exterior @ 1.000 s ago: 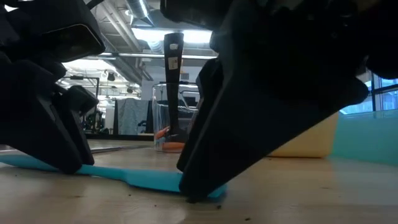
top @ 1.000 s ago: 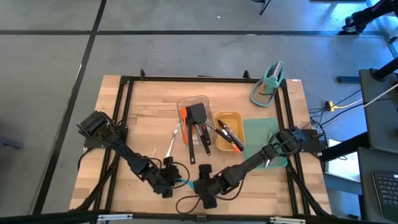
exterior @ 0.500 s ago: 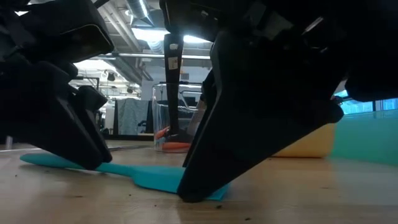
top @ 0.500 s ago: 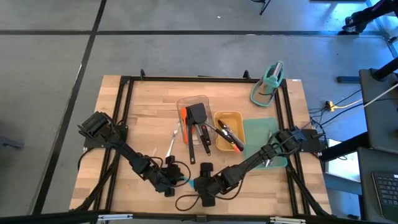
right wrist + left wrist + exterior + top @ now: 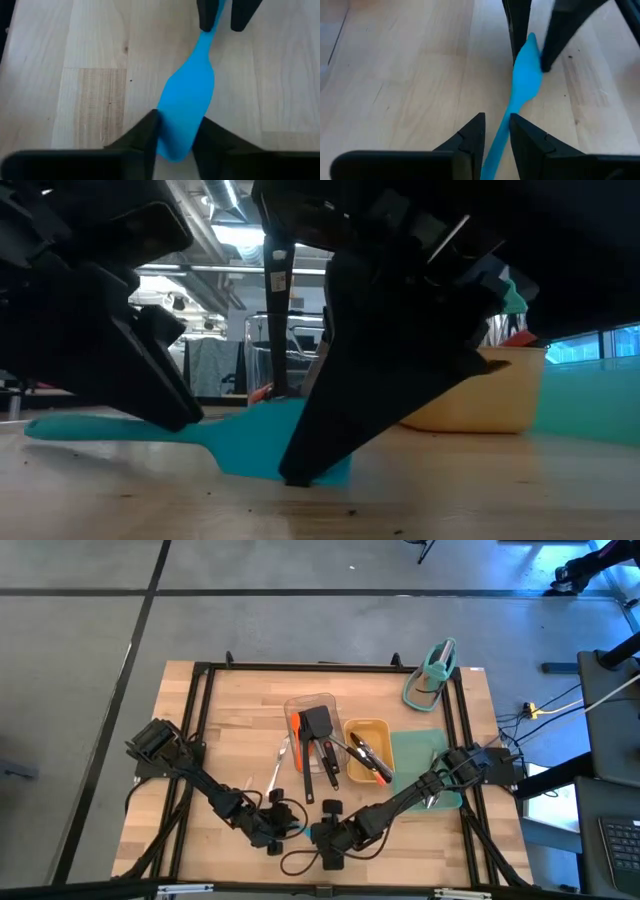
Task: Pick & Place Kitchen Items
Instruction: Put the blue spatula into the transparent bin
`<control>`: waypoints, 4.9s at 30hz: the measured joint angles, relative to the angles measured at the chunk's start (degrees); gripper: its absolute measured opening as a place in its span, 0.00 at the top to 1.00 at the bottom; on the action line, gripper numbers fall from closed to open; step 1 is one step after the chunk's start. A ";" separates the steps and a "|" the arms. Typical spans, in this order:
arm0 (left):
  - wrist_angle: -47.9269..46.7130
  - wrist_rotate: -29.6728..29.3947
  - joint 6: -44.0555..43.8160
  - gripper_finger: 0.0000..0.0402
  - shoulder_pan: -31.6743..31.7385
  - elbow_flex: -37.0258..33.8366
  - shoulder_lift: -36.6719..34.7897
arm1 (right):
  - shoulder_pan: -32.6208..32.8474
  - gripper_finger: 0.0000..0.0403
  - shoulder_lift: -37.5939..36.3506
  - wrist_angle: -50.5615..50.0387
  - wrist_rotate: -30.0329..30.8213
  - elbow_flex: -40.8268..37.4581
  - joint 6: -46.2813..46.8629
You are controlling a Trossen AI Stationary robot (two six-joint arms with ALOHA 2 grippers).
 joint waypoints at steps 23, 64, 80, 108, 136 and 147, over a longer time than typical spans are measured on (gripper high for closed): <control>2.41 7.79 -0.57 0.79 1.36 0.31 3.99 | 0.26 0.94 -0.15 -0.14 4.25 0.00 0.07; -2.62 -35.99 1.87 0.98 -5.13 0.59 -28.43 | 7.78 0.36 -4.00 -48.54 6.41 35.34 -12.81; -3.61 -8.87 3.35 0.98 16.98 0.59 -31.66 | 20.55 0.36 -4.59 -49.95 31.91 37.83 -4.59; -26.92 -15.47 1.81 0.98 6.95 21.90 -14.72 | 22.64 0.36 -9.71 7.65 18.47 6.26 -13.86; -92.15 1.05 1.46 0.98 38.75 57.99 4.69 | 23.52 0.40 -19.76 41.02 11.77 -19.28 -23.76; -99.02 1.68 3.57 0.98 42.57 58.42 18.37 | 23.50 0.40 -19.76 38.17 11.50 -19.28 -24.04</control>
